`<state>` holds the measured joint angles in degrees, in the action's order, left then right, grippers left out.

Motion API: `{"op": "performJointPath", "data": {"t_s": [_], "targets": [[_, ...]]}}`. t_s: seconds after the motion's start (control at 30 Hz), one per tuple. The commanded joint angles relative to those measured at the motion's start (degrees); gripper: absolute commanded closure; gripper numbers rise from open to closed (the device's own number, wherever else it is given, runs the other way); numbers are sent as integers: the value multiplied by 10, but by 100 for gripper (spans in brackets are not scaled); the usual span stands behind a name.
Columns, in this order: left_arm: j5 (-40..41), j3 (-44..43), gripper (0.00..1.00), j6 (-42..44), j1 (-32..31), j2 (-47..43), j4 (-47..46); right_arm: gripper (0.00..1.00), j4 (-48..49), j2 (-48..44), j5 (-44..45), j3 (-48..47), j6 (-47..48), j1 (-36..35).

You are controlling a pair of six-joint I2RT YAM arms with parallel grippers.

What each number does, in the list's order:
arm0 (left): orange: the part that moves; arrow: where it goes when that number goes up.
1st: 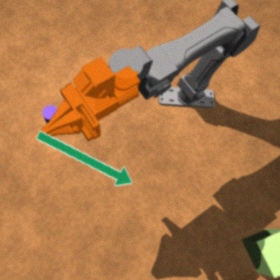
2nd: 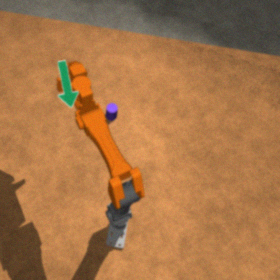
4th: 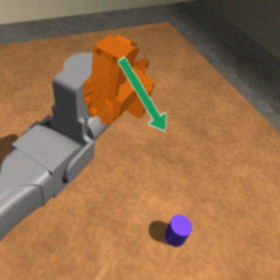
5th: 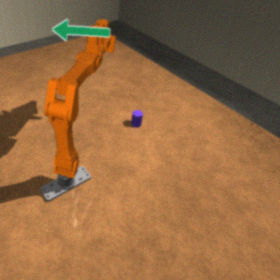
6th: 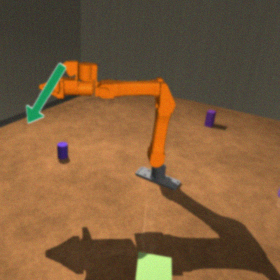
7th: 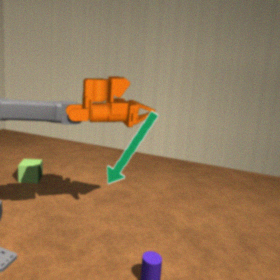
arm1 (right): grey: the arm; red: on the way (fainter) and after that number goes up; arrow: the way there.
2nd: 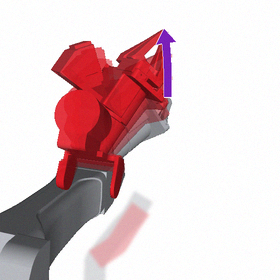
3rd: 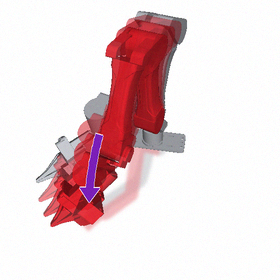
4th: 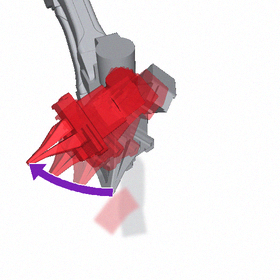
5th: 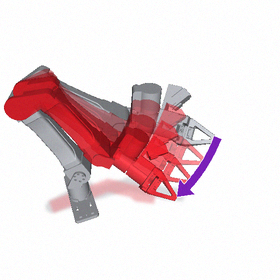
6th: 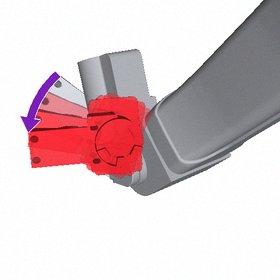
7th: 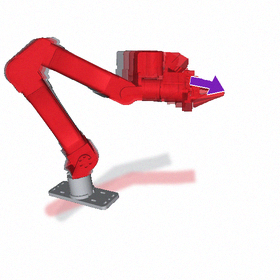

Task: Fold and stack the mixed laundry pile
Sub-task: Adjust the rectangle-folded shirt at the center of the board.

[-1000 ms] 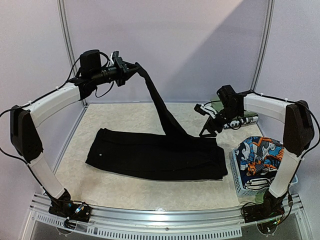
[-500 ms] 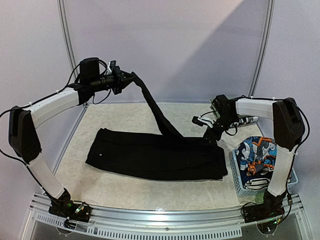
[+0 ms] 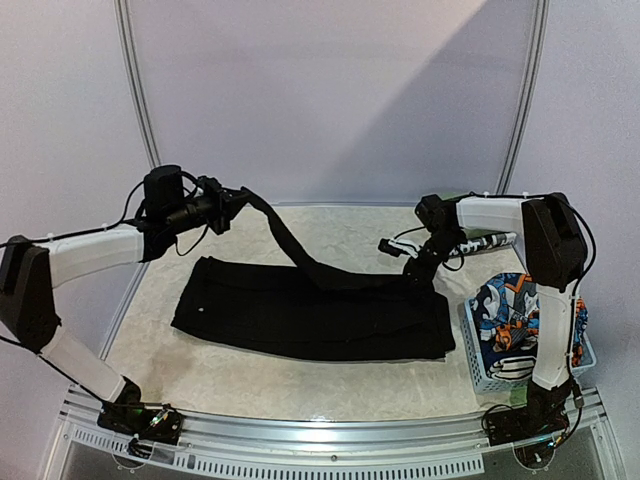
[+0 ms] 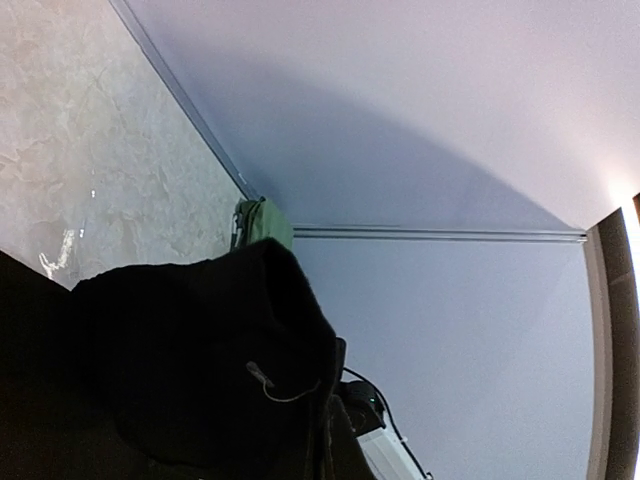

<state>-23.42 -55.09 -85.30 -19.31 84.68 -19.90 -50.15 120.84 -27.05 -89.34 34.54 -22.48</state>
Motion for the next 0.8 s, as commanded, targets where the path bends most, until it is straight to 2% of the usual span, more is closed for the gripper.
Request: {"op": "performJointPath", "data": {"t_s": [0.0,0.07,0.1,0.13,0.17,0.2,0.23,0.27,0.33,0.4,0.47,0.5,0.57,0.63,0.77], "targets": [[61,45,96,-119,5,-100,3,98,-30,11,-22,-15,10,1],[82,78,92,-170,1,-154,44,99,-34,11,-24,-15,17,1],[91,84,88,-176,0,-184,83,99,-35,11,-24,-15,20,1],[97,75,81,-150,2,-210,143,99,-35,12,-26,-15,20,1],[98,49,71,-87,8,-228,238,99,-35,12,-28,-15,20,1],[95,-3,61,7,22,-230,328,99,-35,14,-31,-17,20,1],[90,-73,52,135,39,-214,430,99,-36,15,-35,-19,19,1],[96,-148,44,263,51,-165,533,99,-38,17,-38,-23,19,1],[141,-309,37,547,36,-72,699,98,-42,21,-43,-30,18,1],[193,-392,35,748,16,2,795,98,-48,25,-47,-36,18,1],[224,-386,35,884,8,29,812,98,-51,26,-47,-38,18,1],[223,-354,35,909,4,19,780,98,-53,26,-48,-37,19,2],[185,-310,34,995,-26,4,745,98,-53,25,-48,-34,19,1],[261,-258,34,1089,-61,-10,721,98,-55,24,-53,-32,19,1],[266,-130,33,1262,-99,-67,686,97,-55,25,-66,-35,17,1]]}}
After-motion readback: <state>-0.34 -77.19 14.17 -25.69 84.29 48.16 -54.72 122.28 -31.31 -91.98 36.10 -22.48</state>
